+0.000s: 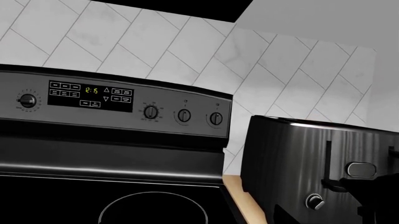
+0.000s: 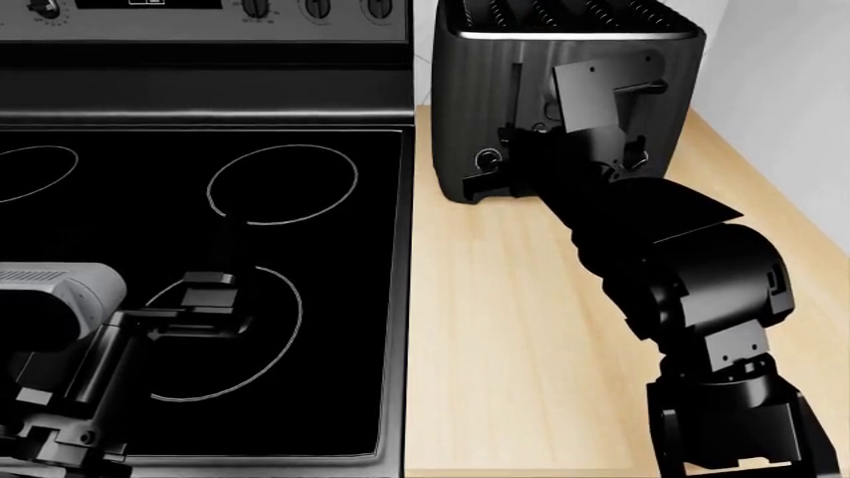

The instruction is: Push down the lever of the toaster to turn it on.

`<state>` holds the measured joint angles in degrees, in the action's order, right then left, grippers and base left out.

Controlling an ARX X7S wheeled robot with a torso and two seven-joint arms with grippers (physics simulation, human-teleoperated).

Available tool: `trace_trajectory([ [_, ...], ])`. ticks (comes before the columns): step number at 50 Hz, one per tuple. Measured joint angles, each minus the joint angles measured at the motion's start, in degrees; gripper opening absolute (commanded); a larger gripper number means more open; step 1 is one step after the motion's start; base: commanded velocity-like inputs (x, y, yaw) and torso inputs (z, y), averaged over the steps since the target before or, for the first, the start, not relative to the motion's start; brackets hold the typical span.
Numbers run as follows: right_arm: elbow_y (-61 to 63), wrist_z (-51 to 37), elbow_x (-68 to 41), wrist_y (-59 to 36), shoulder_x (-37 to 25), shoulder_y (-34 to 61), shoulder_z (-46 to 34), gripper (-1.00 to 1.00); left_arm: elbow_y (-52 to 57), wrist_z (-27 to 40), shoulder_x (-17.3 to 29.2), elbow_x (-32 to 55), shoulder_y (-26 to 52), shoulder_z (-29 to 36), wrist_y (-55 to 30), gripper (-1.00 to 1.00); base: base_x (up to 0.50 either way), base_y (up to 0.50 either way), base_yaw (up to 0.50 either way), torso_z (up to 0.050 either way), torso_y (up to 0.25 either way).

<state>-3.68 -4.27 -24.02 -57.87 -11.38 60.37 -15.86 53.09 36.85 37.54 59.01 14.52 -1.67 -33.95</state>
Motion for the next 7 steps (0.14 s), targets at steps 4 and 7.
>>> trace_trajectory([
  [4, 0.0, 0.0, -0.1, -0.1, 0.0, 0.0, 0.0, -1.00, 0.0, 0.0, 0.1, 0.0, 0.0, 0.0, 0.1, 1.00, 0.00, 0.00, 0.00, 0.000, 0.000],
  [7, 0.0, 0.0, -0.2, -0.2, -0.1, 0.1, -0.1, -1.00, 0.0, 0.1, 0.1, 0.1, 0.0, 0.1, 0.1, 1.00, 0.00, 0.00, 0.00, 0.000, 0.000],
])
